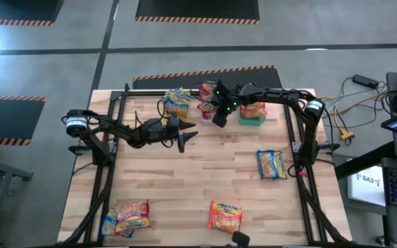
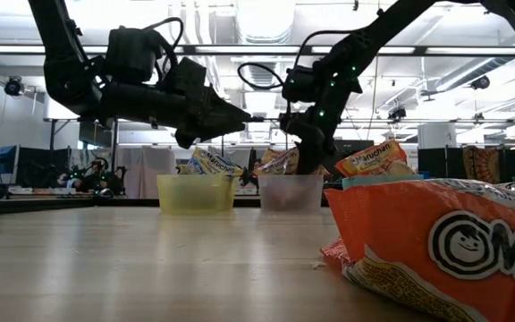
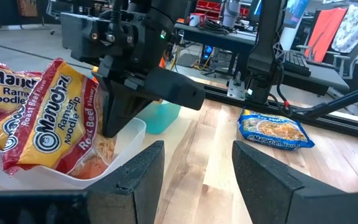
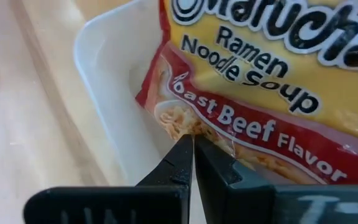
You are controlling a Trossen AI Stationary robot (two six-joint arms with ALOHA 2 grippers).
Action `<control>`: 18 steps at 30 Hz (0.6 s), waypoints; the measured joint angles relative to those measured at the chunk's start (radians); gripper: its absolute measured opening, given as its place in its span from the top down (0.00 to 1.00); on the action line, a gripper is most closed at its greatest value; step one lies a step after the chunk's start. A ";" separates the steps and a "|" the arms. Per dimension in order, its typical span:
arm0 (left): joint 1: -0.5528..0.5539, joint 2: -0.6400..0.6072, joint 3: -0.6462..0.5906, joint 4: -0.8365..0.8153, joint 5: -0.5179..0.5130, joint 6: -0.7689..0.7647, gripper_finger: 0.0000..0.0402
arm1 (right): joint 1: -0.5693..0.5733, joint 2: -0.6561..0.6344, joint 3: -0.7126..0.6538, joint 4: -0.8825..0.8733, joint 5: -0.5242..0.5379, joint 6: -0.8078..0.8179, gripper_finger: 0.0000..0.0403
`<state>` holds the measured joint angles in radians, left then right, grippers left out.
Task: Sort Maruchan noodles
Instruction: Put the right red noodle pack into the white bin
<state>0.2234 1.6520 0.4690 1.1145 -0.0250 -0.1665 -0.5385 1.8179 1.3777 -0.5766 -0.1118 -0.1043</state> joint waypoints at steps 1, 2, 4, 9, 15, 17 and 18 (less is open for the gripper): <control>0.000 0.000 0.000 0.000 0.000 0.000 0.57 | 0.000 0.000 0.000 -0.001 -0.017 0.000 0.98; 0.000 0.000 0.000 0.000 0.000 0.000 0.57 | 0.000 0.000 0.000 -0.002 -0.039 0.000 0.98; 0.000 0.000 0.000 0.000 0.000 0.000 0.57 | 0.003 0.000 0.000 -0.006 -0.069 0.000 0.98; 0.000 0.000 0.000 0.000 0.000 0.000 0.57 | 0.006 0.000 0.000 -0.009 -0.073 -0.002 0.98; 0.000 0.000 0.000 0.000 0.000 0.003 0.57 | 0.011 0.063 0.001 -0.004 -0.071 -0.004 0.98; 0.000 0.000 0.000 -0.002 0.000 0.004 0.57 | 0.012 0.093 0.015 -0.007 -0.068 -0.005 0.98; 0.000 0.000 0.000 -0.004 0.000 0.004 0.57 | 0.013 0.106 0.024 -0.009 -0.067 -0.009 0.98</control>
<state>0.2234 1.6520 0.4686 1.1102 -0.0245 -0.1628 -0.5259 1.9235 1.4016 -0.5855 -0.1788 -0.1137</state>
